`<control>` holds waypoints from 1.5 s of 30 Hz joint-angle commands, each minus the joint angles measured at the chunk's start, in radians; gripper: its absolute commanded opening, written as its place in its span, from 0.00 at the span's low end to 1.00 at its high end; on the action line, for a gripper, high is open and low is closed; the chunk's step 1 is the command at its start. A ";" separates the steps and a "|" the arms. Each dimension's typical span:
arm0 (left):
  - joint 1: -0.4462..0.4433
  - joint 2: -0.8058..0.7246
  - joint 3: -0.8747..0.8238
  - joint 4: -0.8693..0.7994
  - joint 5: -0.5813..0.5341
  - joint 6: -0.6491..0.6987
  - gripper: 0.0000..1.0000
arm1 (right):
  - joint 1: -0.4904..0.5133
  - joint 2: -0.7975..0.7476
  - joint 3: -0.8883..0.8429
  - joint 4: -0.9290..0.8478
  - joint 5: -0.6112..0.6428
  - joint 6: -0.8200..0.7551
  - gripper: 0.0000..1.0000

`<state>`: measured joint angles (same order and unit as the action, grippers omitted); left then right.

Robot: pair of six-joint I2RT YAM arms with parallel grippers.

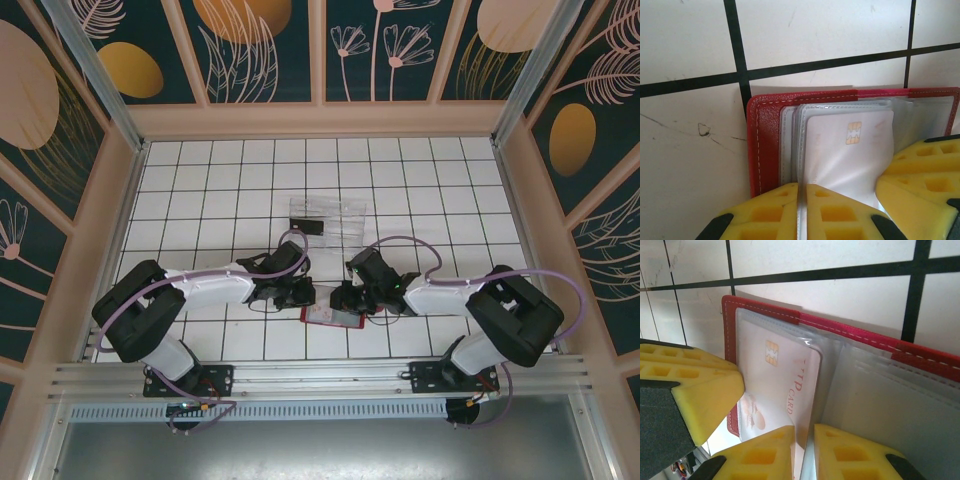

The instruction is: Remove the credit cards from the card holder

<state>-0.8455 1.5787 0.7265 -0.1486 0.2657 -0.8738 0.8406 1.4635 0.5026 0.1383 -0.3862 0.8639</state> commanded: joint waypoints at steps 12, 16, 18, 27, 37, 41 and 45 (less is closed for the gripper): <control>-0.004 0.042 -0.029 -0.040 -0.002 -0.013 0.11 | 0.003 -0.069 0.073 -0.139 0.053 -0.031 0.24; -0.003 0.042 -0.029 -0.039 0.000 -0.015 0.11 | 0.003 -0.030 0.070 -0.097 0.040 -0.024 0.24; -0.004 0.043 -0.029 -0.039 0.000 -0.014 0.11 | 0.003 -0.019 0.068 -0.097 0.047 -0.023 0.23; -0.003 0.047 -0.026 -0.036 0.007 -0.014 0.11 | 0.000 -0.001 0.032 -0.037 0.025 -0.011 0.22; -0.004 0.044 -0.032 -0.036 0.007 -0.017 0.11 | -0.006 -0.004 0.004 -0.035 0.044 0.001 0.20; -0.004 0.044 -0.030 -0.036 0.007 -0.017 0.11 | -0.012 -0.030 -0.007 -0.044 0.053 0.006 0.20; -0.004 0.044 -0.030 -0.034 0.007 -0.018 0.10 | -0.015 -0.048 -0.012 -0.046 0.051 0.005 0.20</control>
<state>-0.8455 1.5852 0.7227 -0.1226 0.2844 -0.8841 0.8333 1.4364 0.5091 0.1074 -0.3477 0.8558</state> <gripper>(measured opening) 0.106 0.201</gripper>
